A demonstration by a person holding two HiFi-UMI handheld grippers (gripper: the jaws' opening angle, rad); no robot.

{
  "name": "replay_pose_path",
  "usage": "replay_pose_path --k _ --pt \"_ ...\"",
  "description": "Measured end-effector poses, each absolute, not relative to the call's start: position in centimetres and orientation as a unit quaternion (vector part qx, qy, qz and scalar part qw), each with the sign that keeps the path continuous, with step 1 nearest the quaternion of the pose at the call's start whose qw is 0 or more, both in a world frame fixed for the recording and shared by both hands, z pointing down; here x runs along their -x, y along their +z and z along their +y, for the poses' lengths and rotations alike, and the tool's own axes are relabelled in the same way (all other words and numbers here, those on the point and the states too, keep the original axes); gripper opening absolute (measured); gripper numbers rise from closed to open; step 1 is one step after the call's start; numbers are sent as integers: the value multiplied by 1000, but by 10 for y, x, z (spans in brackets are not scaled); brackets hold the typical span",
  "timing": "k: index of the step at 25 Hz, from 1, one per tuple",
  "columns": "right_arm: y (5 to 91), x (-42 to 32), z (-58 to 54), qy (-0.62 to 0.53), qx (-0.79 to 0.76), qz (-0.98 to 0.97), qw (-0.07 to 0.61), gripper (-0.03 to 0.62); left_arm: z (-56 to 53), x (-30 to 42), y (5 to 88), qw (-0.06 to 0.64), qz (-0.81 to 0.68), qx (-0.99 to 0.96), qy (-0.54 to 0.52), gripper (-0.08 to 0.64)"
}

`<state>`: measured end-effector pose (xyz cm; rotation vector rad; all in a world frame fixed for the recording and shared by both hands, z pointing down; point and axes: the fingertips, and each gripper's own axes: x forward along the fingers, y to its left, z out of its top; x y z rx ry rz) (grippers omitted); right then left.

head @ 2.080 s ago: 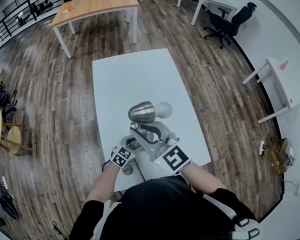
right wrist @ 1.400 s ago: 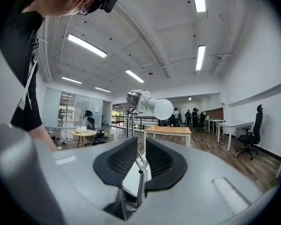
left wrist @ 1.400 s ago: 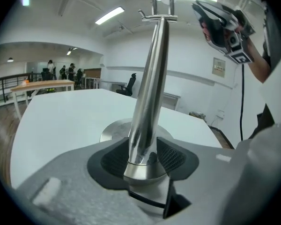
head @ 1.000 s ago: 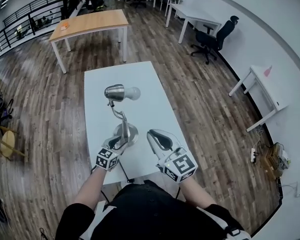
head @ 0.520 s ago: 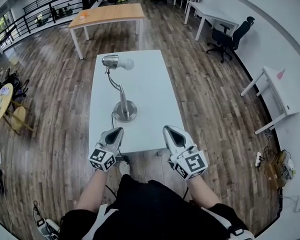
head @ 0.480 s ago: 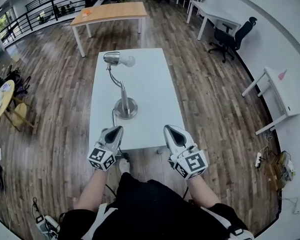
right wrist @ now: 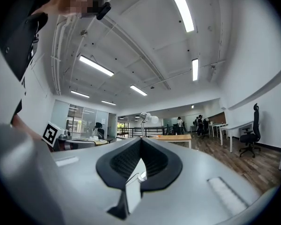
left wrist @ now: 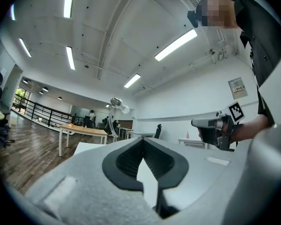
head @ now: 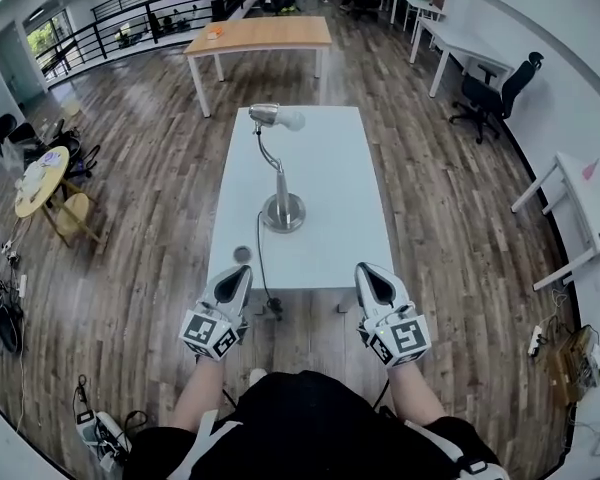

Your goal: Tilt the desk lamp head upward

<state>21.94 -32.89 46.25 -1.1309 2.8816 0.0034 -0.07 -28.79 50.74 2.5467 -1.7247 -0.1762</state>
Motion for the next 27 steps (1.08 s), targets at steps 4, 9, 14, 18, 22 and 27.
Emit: replay_pose_path --k 4,9,14,18,22,27 --pt "473 -208 -327 -4 379 925 16 3 -268 16 498 23 -563 -823 -69 0" --pt "479 -185 -325 -31 377 925 19 3 -244 37 480 24 -573 -815 -85 0" --pt "478 -176 -315 -44 379 924 26 3 -233 54 498 24 -575 -815 -66 0" --pt "479 -173 -311 -42 385 922 27 3 -229 61 503 33 -573 -816 -71 0" --pt "481 -174 -309 -44 389 920 25 3 -231 57 501 31 -567 -820 -70 0" --pt "482 -171 -310 -41 389 920 25 3 -236 56 500 26 -565 -821 -82 0"
